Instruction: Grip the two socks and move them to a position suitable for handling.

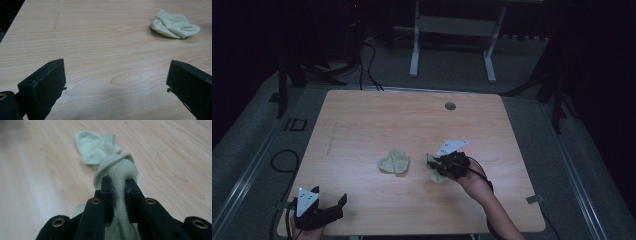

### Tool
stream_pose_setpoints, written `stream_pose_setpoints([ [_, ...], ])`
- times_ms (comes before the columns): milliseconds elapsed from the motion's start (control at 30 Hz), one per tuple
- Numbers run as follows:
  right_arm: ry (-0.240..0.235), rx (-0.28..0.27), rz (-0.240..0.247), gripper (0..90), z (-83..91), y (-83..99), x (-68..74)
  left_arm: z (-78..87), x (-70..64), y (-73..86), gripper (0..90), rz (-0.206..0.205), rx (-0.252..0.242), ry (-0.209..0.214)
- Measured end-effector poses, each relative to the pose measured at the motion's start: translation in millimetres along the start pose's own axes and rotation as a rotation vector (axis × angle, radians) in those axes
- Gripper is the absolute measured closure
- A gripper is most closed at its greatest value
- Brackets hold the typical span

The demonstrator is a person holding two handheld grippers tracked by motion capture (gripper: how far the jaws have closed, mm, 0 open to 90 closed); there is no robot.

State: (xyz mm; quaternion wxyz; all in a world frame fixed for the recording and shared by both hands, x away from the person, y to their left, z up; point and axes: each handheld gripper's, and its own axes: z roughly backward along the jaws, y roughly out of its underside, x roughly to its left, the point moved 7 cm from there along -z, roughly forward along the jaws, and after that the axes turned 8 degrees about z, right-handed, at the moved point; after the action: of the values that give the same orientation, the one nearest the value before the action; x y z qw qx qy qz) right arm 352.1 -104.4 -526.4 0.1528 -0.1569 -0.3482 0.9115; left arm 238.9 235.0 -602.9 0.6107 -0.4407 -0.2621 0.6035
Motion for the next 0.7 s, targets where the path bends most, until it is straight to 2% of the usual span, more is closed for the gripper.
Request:
stream_pose_setpoints([
  [200, -0.013, -0.012, 0.043, 80.4, 15.9, 5.6, 20.8, -1.2, -1.8, 0.4, 2.6, -0.003, 0.005, 0.005],
  [333, -0.040, -0.019, 0.074, 80.4, 22.6, 9.5, 35.8, -1.7, -3.6, 0.2, 2.5, -0.004, 0.002, 0.013],
  [500, -0.070, 0.007, 0.105, 80.3, 18.3, 21.3, 54.6, -1.1, -6.0, -0.2, 2.5, -0.015, 0.000, 0.013],
  [700, -0.105, 0.035, 0.135, 80.2, 4.7, 40.5, 73.2, -0.7, -7.7, 1.7, 2.5, -0.012, 0.011, 0.029],
])
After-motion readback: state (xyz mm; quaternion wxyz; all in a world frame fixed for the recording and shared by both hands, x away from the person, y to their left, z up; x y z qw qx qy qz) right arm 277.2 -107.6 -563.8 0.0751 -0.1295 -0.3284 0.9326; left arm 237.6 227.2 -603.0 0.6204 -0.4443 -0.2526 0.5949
